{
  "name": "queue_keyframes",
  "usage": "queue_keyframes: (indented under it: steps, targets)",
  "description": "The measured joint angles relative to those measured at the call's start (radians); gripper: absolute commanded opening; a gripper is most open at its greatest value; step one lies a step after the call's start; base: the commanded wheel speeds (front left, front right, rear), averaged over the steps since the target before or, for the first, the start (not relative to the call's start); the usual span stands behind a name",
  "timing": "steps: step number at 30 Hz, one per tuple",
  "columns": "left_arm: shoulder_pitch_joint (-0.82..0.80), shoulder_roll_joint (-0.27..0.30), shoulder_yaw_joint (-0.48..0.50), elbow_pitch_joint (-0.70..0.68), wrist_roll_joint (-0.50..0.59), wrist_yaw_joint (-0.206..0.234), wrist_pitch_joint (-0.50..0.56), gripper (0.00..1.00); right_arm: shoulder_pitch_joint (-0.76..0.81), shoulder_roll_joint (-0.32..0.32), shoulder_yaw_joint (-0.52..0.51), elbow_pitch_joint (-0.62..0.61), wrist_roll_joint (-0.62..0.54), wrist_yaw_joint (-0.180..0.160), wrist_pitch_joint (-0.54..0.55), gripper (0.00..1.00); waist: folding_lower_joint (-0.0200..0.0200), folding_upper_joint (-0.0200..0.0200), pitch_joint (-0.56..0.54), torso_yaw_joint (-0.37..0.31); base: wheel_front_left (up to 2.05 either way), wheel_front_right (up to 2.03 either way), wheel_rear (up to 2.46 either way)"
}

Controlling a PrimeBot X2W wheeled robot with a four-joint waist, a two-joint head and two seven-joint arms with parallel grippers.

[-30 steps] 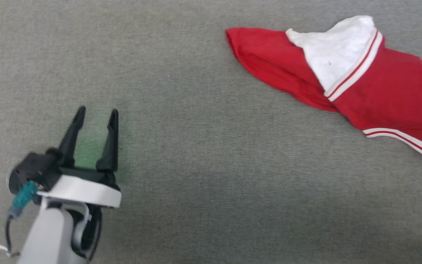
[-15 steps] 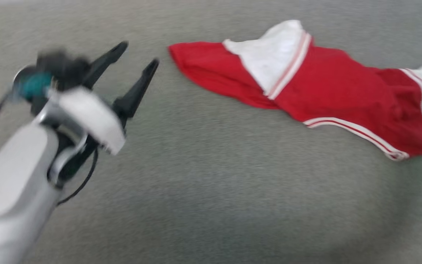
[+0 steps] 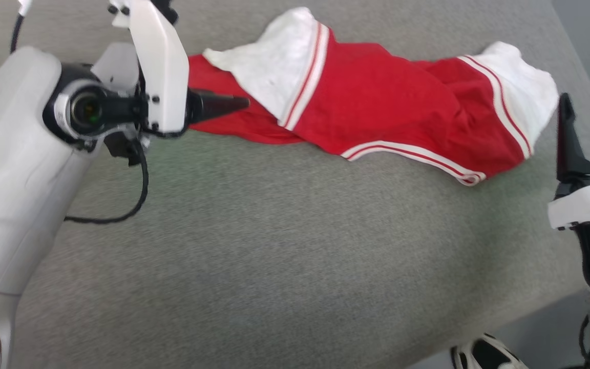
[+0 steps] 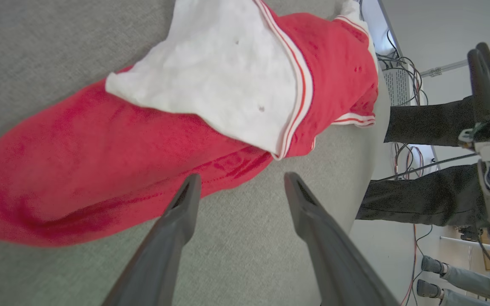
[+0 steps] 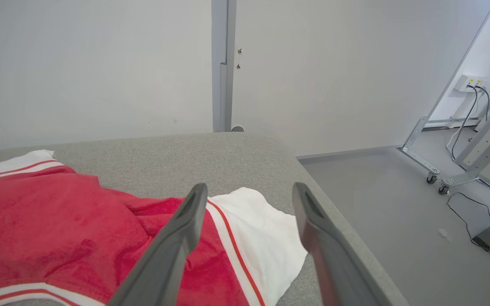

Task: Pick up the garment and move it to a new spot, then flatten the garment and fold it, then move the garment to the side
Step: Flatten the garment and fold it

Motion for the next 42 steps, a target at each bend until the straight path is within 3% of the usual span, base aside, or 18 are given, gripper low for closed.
queue_keyframes:
  steps: [11, 12, 14, 15, 16, 22, 27, 33, 42]
  targets:
    - [-0.074, -0.093, 0.009, 0.161, -0.003, -0.002, -0.029, 1.0, -0.02, 0.027, 0.027, 0.012, -0.001, 0.0, -0.023, 1.0, 0.0, 0.0, 0.062, -0.068, 0.0, 0.0, 0.0]
    - [-0.081, -0.1, 0.01, 0.17, -0.003, -0.006, -0.029, 0.93, -0.021, 0.027, 0.027, 0.015, -0.002, 0.0, -0.024, 1.0, -0.0001, 0.0, 0.063, -0.069, 0.0, 0.0, 0.0]
    - [-0.092, -0.115, 0.011, 0.183, -0.008, -0.013, -0.029, 0.52, -0.026, 0.028, 0.027, 0.017, -0.003, 0.0, -0.025, 1.0, 0.0, 0.0, 0.064, -0.068, 0.0, 0.0, 0.0]
    - [-0.098, -0.119, 0.009, 0.189, -0.008, -0.019, -0.029, 0.42, -0.029, 0.029, 0.027, 0.017, -0.005, 0.0, -0.025, 1.0, 0.0, 0.0, 0.064, -0.067, 0.0, 0.0, 0.0]
    - [-0.104, -0.123, 0.008, 0.196, -0.008, -0.019, -0.029, 0.02, -0.031, 0.029, 0.025, 0.018, -0.007, 0.0, -0.026, 1.0, 0.0, 0.0, 0.064, -0.065, 0.0, 0.0, 0.0]
    - [-0.111, -0.148, 0.01, 0.214, -0.025, -0.04, -0.036, 0.0, -0.029, 0.028, 0.014, 0.018, -0.014, 0.0, -0.024, 1.0, 0.0, 0.0, 0.054, -0.031, 0.0, 0.0, 0.0]
    - [-0.103, -0.136, 0.031, 0.181, -0.049, -0.054, -0.057, 0.0, -0.013, 0.014, 0.007, 0.003, -0.024, 0.0, -0.006, 1.0, 0.0, 0.0, 0.038, 0.016, 0.0, 0.0, 0.0]
    - [0.002, -0.044, 0.083, 0.051, -0.101, -0.067, -0.093, 0.0, -0.005, -0.012, -0.004, -0.049, -0.041, 0.0, 0.042, 1.0, 0.0, 0.0, 0.007, 0.119, 0.0, 0.0, 0.0]
    - [0.281, 0.153, 0.132, -0.176, -0.103, -0.053, -0.199, 0.0, 0.002, -0.042, 0.006, -0.114, -0.055, 0.0, 0.118, 1.0, 0.0, 0.0, -0.043, 0.272, 0.0, 0.0, 0.0]
